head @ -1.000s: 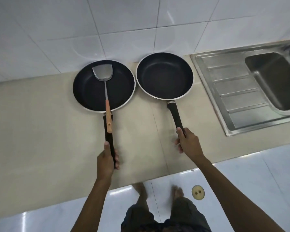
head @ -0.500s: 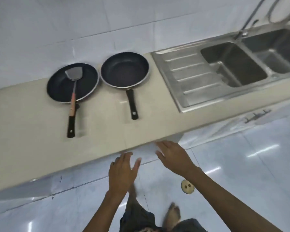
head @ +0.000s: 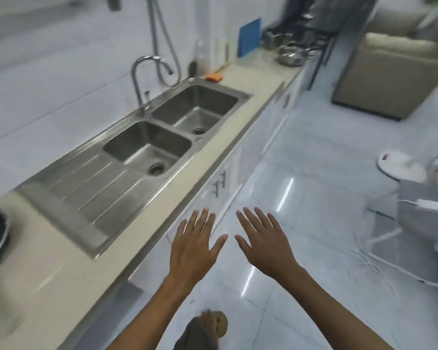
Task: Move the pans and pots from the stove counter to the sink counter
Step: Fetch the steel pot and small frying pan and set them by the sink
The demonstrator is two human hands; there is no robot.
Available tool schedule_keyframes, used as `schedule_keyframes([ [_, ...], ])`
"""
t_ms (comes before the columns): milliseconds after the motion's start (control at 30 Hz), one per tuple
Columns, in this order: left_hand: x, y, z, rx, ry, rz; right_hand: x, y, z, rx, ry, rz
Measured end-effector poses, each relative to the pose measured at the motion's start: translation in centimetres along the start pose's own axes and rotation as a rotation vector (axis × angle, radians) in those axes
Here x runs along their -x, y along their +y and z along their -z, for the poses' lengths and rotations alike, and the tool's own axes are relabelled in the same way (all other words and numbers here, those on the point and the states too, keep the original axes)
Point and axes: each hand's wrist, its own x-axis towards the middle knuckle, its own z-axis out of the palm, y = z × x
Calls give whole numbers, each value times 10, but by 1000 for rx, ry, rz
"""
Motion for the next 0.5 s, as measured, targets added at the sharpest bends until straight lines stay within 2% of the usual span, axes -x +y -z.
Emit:
schedule_keyframes([
  [200,-150,71,-7,10,-11,-217,-54,108,35,33,62,-249],
  [367,-282,103,-27,5,-19,-285,-142,193,52,59,82,-320],
  [500,-387,123,-37,56,-27,-277,-217,257,58,36,80,-392],
])
